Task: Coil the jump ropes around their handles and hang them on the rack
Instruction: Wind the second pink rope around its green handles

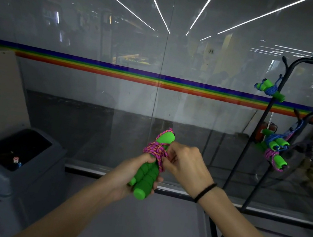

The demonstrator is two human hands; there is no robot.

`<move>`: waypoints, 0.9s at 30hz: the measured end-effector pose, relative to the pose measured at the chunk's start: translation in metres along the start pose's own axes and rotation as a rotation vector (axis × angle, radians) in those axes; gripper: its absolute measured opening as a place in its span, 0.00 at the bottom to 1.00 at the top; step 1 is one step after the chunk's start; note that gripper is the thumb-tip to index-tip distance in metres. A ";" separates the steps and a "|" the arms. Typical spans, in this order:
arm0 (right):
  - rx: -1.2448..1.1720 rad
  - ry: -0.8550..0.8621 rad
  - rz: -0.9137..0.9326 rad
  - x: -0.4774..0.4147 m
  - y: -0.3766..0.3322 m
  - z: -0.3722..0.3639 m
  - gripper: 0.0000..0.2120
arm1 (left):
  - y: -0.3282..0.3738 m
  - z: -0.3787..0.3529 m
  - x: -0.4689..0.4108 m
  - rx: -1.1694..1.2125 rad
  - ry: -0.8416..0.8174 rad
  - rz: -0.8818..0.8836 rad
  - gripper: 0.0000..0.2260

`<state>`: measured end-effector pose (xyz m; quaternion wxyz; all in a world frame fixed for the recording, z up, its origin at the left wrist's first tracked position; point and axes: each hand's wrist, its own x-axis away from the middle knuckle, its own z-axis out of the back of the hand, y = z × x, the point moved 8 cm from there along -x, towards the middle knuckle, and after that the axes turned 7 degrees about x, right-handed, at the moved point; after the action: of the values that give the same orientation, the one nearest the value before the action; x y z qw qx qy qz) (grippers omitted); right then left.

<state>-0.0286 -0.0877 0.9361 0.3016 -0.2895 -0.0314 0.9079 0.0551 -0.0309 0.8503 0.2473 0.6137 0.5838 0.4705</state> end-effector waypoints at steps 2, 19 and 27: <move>0.012 0.039 -0.026 0.000 0.000 -0.002 0.05 | 0.001 -0.001 -0.002 -0.007 0.036 -0.037 0.13; -0.268 -0.002 0.015 0.003 0.004 -0.010 0.04 | 0.000 0.006 0.000 0.097 -0.036 0.013 0.14; -0.152 0.022 0.091 -0.001 -0.004 -0.012 0.05 | -0.001 0.003 -0.002 0.196 -0.064 0.074 0.14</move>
<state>-0.0190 -0.0866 0.9278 0.2376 -0.3226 -0.0840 0.9124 0.0578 -0.0315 0.8479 0.1871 0.6707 0.5958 0.4003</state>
